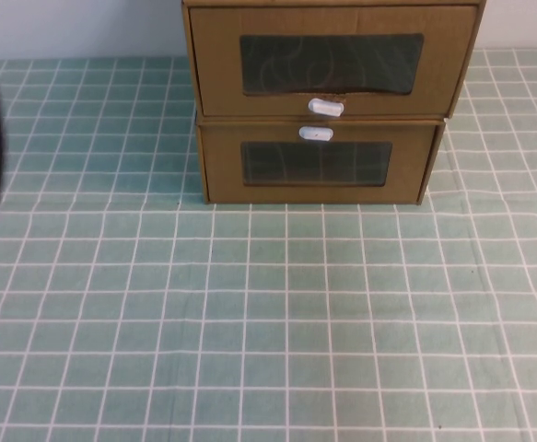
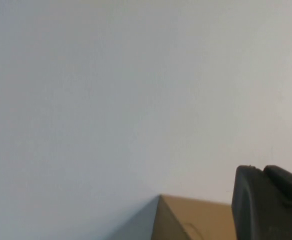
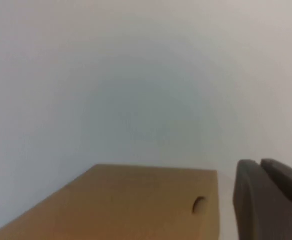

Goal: Open the shoe box
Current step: 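Pull the top drawer of the cardboard box fully open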

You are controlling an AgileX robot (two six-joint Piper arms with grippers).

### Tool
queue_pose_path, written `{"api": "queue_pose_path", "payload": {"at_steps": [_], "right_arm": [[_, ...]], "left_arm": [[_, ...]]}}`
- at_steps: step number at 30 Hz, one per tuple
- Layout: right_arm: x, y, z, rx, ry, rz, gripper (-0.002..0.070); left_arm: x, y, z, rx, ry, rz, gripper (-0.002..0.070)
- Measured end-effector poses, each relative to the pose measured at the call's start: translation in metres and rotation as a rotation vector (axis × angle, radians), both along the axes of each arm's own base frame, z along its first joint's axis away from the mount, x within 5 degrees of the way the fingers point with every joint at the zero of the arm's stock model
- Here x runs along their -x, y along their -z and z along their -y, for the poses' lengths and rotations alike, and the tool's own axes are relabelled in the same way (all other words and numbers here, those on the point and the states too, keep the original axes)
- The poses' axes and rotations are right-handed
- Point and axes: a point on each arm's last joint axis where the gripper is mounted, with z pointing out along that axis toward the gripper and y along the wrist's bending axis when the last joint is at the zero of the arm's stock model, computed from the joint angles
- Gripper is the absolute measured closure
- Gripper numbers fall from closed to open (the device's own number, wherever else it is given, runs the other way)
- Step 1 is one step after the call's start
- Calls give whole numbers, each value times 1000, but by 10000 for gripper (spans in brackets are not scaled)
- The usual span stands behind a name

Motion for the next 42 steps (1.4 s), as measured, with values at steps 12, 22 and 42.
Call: {"api": "queue_pose_path", "payload": {"at_steps": [12,22,42], "right_arm": [[-40,56,24,340,327,-299,689],[-72,119,30,419,347,-1081,689],[-33,154,-166,944,-467,-440,689]], "left_arm": [[-72,7,45,-303,58,-189,680],[-103,-18,120,-609,157,-95,680],[-218,23,182,-662,677,-430,680]]}}
